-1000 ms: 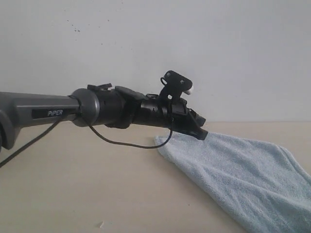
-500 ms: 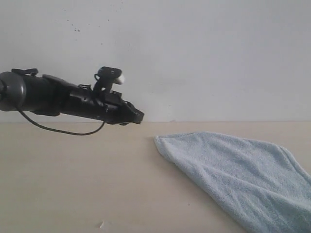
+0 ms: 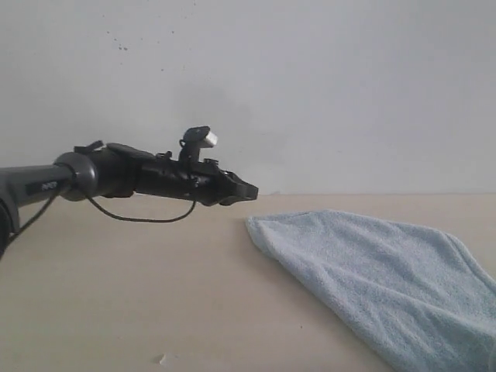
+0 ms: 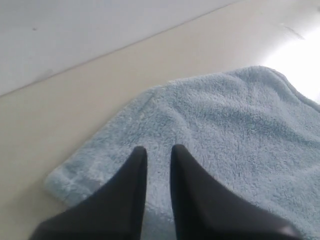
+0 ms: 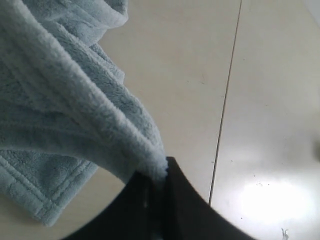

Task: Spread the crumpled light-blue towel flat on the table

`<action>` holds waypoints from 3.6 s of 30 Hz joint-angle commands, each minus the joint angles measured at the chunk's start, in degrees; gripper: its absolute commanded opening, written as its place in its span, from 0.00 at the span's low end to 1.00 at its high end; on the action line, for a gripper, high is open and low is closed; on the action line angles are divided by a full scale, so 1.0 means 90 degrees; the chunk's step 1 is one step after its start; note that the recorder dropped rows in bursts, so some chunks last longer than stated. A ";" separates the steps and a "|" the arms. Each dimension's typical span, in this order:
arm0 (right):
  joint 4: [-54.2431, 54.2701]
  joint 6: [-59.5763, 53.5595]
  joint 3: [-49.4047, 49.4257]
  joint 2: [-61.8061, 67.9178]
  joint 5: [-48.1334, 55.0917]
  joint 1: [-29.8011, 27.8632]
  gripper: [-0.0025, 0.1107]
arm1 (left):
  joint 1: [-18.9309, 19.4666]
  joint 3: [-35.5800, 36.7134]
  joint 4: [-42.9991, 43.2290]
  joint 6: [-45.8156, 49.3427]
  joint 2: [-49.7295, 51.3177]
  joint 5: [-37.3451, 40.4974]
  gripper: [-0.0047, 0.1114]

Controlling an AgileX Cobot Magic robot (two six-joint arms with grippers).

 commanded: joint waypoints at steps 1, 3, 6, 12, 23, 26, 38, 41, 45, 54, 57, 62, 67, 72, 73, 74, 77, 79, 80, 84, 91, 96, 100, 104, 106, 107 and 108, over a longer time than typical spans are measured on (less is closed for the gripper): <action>0.0015 -0.0003 0.0023 -0.0011 -0.0024 -0.0003 0.03 | -0.0239 -0.0866 0.0432 -0.0539 0.0604 0.0047 0.18; 0.0015 -0.0003 0.0023 -0.0011 -0.0024 -0.0003 0.03 | -0.0253 -0.1152 0.0507 -0.0798 0.0818 -0.0014 0.18; 0.0015 -0.0003 0.0023 -0.0011 -0.0024 -0.0003 0.03 | -0.0253 -0.1330 0.0482 -0.0894 0.1054 -0.0010 0.18; 0.0015 -0.0012 0.0023 -0.0011 -0.0071 -0.0003 0.03 | -0.0266 -0.1391 0.0482 -0.0894 0.1267 -0.0039 0.18; 0.0074 -0.0012 0.0023 -0.0011 -0.0079 -0.0003 0.03 | -0.0291 -0.1391 0.2128 -0.2103 0.1471 -0.0235 0.18; 0.0087 -0.0012 0.0023 -0.0011 -0.0093 -0.0003 0.03 | -0.0259 -0.1391 0.2768 -0.2685 0.1483 0.0044 0.18; 0.0127 0.0001 0.0023 -0.0011 -0.0169 -0.0003 0.03 | 0.0878 -0.1256 0.2708 -0.3301 0.1453 0.2902 0.07; 0.0207 0.0001 0.0023 -0.0025 -0.0227 -0.0003 0.03 | 0.1086 -0.0858 0.2488 -0.3187 0.1195 0.2902 0.07; 0.0346 0.0001 0.0023 -0.0103 -0.0481 -0.0003 0.03 | 0.1261 -0.0361 0.2221 -0.2886 0.0825 0.2902 0.07; 0.0389 -0.0082 0.0023 -0.0261 -0.0506 -0.0003 0.03 | 0.1224 -0.0342 0.1115 -0.2244 0.0678 0.2902 0.07; 0.0389 -0.0100 0.0023 -0.0261 -0.0518 -0.0003 0.03 | 0.1112 -0.0342 0.1060 -0.1903 0.0395 0.2902 0.07; 0.0389 -0.0100 0.0023 -0.0261 -0.0570 -0.0003 0.03 | 0.0685 -0.0342 0.2294 -0.1903 -0.0144 0.2147 0.07; 0.0389 -0.0100 0.0023 -0.0261 -0.0668 -0.0003 0.03 | -0.0027 -0.0342 0.4144 -0.2488 -0.0426 0.0684 0.07; 0.0389 -0.0100 0.0023 -0.0261 -0.0668 -0.0003 0.03 | -0.0563 -0.0342 0.5242 -0.3034 -0.0373 -0.0288 0.07; 0.0389 -0.0100 0.0023 -0.0261 -0.0668 -0.0003 0.03 | -0.0625 -0.0342 0.5242 -0.3083 -0.0349 -0.0455 0.07; 0.0389 -0.0100 0.0023 -0.0261 -0.0668 -0.0003 0.03 | -0.0640 -0.0342 0.5242 -0.3119 -0.0332 -0.0586 0.07; 0.0389 -0.0100 0.0023 -0.0261 -0.0668 -0.0003 0.03 | -0.0700 -0.0342 0.5242 -0.3142 -0.0216 -0.0916 0.07; 0.0389 -0.0100 0.0023 -0.0261 -0.0668 -0.0003 0.03 | -0.0714 -0.0342 0.5242 -0.3142 -0.0091 -0.0944 0.07; 0.0389 -0.0100 0.0023 -0.0261 -0.0668 -0.0003 0.03 | -0.0714 -0.0342 0.5242 -0.3142 -0.0030 -0.0944 0.07; 0.0389 -0.0100 0.0023 -0.0261 -0.0681 -0.0003 0.03 | -0.0714 -0.0342 0.5242 -0.3142 0.0229 -0.0887 0.07; 0.0389 -0.0100 0.0023 -0.0261 -0.0681 -0.0003 0.03 | -0.0714 -0.0342 0.5451 -0.3142 0.0444 -0.0646 0.07; 0.0389 -0.0087 0.0023 -0.0261 -0.0693 -0.0003 0.03 | -0.0684 -0.0327 0.6005 -0.3497 0.0456 -0.0030 0.07; 0.0389 -0.0076 0.0023 -0.0261 -0.0706 -0.0003 0.03 | -0.0512 -0.0125 0.6101 -0.3641 0.0441 0.0177 0.07; 0.0389 -0.0076 0.0023 -0.0261 -0.0723 -0.0003 0.03 | -0.0294 0.0361 0.6057 -0.3690 0.0285 0.0191 0.07; 0.0389 -0.0076 0.0023 -0.0261 -0.0763 -0.0003 0.03 | -0.0186 0.0723 0.6057 -0.3667 0.0116 -0.0004 0.07; 0.0389 -0.0076 0.0023 -0.0261 -0.0776 -0.0003 0.03 | -0.0146 0.0959 0.6057 -0.3667 -0.0004 -0.0148 0.07; 0.0389 -0.0076 0.0023 -0.0261 -0.0776 -0.0003 0.03 | -0.0099 0.1212 0.6057 -0.3652 -0.0141 -0.0287 0.07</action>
